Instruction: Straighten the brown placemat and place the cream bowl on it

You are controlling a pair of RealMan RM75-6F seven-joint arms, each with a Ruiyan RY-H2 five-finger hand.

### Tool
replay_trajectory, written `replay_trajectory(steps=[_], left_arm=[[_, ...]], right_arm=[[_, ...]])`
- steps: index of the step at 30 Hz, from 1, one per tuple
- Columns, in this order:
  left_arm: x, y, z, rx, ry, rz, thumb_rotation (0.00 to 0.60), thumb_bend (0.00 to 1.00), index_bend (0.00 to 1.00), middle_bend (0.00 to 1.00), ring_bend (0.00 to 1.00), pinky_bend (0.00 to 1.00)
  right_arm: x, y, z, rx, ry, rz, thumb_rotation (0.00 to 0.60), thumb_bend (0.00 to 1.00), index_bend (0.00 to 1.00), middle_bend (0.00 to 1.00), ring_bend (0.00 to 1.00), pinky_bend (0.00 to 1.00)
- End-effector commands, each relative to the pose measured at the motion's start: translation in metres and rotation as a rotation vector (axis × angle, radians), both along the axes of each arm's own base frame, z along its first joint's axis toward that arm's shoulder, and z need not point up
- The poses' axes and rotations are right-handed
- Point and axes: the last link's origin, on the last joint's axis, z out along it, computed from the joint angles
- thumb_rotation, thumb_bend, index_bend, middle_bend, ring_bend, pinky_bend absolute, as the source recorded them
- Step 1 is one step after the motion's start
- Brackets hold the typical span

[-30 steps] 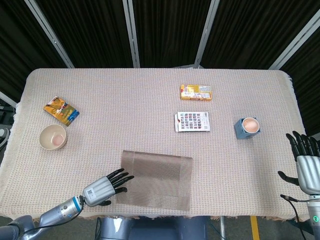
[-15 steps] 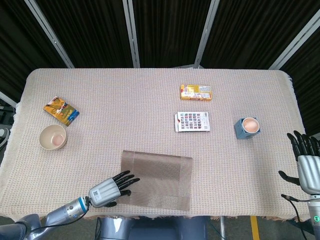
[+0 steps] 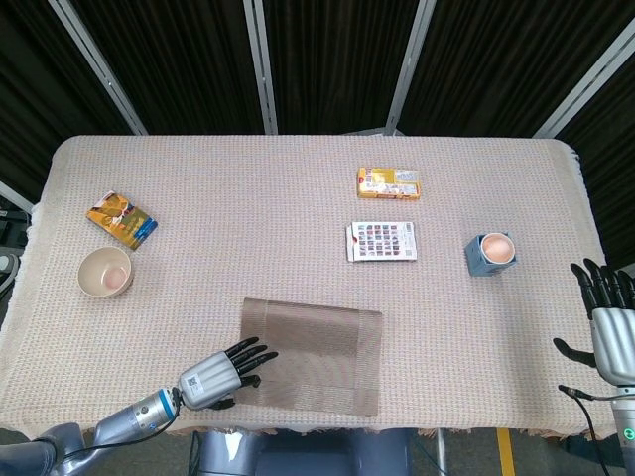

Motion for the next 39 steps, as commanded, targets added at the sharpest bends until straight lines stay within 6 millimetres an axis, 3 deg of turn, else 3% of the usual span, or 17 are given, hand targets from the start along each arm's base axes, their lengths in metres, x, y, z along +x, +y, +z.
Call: replay_trajectory(steps=[1, 10, 31, 39], left_arm=[[0.0005, -0.0001, -0.0007, -0.001, -0.001, -0.001, 0.600, 0.24, 0.41, 0.00, 0.00, 0.00], [0.0000, -0.0006, -0.0030, -0.007, 0.003, 0.008, 0.600, 0.35, 0.42, 0.00, 0.00, 0.00], [0.0048, -0.0024, -0.0025, -0.022, -0.015, 0.023, 0.600, 0.39, 0.43, 0.00, 0.00, 0.00], [0.0043, -0.0015, -0.0044, -0.027, -0.014, 0.043, 0.600, 0.47, 0.46, 0.00, 0.00, 0.00]], right_arm=[[0.0000, -0.0001, 0.0000, 0.000, 0.000, 0.000, 0.600, 0.00, 0.00, 0.00, 0.00, 0.00], [-0.0003, 0.0000, 0.0009, -0.002, 0.000, 0.000, 0.600, 0.00, 0.00, 0.00, 0.00, 0.00], [0.0004, 0.0006, 0.0004, -0.001, 0.001, 0.000, 0.600, 0.00, 0.00, 0.00, 0.00, 0.00], [0.0001, 0.0005, 0.0004, 0.001, 0.001, -0.001, 0.600, 0.00, 0.00, 0.00, 0.00, 0.00]])
